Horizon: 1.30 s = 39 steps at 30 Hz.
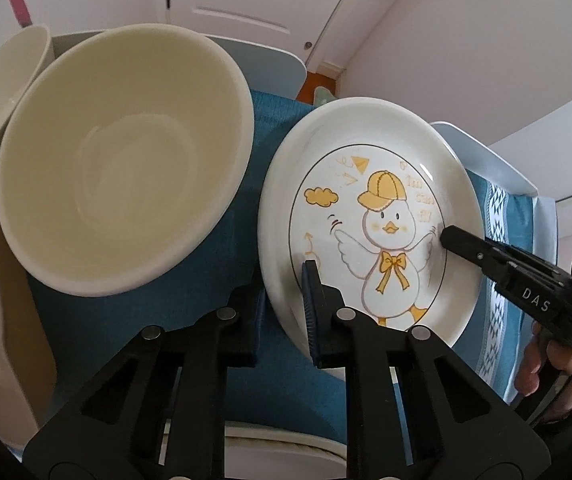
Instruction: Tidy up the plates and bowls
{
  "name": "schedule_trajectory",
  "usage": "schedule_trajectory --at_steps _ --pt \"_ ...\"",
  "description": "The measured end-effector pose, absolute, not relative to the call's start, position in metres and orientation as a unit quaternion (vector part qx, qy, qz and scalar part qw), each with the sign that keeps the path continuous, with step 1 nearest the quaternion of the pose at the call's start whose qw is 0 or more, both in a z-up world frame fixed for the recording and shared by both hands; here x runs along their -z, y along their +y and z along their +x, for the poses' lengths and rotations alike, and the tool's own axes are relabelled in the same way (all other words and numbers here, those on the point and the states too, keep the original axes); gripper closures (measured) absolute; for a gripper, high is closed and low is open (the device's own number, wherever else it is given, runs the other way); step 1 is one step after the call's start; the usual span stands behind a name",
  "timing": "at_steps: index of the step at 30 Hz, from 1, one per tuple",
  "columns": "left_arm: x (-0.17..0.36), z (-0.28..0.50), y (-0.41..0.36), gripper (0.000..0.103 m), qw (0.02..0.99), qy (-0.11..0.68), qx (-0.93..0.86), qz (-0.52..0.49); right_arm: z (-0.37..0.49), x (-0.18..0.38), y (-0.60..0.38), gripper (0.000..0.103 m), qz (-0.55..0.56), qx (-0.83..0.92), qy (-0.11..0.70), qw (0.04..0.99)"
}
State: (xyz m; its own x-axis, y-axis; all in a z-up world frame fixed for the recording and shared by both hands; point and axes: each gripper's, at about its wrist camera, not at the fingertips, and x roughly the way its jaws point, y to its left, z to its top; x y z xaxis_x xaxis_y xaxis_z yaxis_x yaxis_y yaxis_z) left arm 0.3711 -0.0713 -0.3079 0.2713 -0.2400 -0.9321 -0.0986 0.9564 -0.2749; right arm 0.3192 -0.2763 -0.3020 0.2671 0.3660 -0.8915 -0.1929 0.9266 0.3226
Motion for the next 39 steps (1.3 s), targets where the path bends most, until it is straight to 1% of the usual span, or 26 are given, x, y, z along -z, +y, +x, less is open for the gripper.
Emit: schedule_trajectory --at_steps 13,19,25,29,31,35,39 --pt "0.287 0.356 -0.091 0.089 0.806 0.579 0.054 -0.108 0.287 0.283 -0.288 0.088 0.077 -0.176 0.552 0.812" --pt "0.258 0.331 -0.095 0.089 0.821 0.557 0.072 -0.099 0.262 0.262 -0.3 0.088 0.084 -0.168 0.523 0.831" --pt "0.209 0.29 -0.091 0.089 0.848 0.515 0.083 -0.095 0.227 0.217 -0.304 0.088 0.068 -0.171 0.48 0.857" --pt "0.185 0.252 -0.078 0.089 0.861 0.491 0.079 -0.104 0.198 0.19 -0.296 0.088 0.055 -0.186 0.454 0.87" --pt "0.178 0.235 -0.059 0.089 0.863 0.487 0.073 -0.108 0.186 0.184 -0.289 0.088 0.051 -0.195 0.447 0.871" --pt "0.175 0.212 -0.039 0.089 0.861 0.491 0.059 -0.115 0.16 0.184 -0.263 0.088 0.037 -0.217 0.441 0.87" --pt "0.195 0.19 -0.02 0.089 0.847 0.513 0.049 -0.128 0.136 0.198 -0.241 0.088 0.032 -0.232 0.451 0.861"
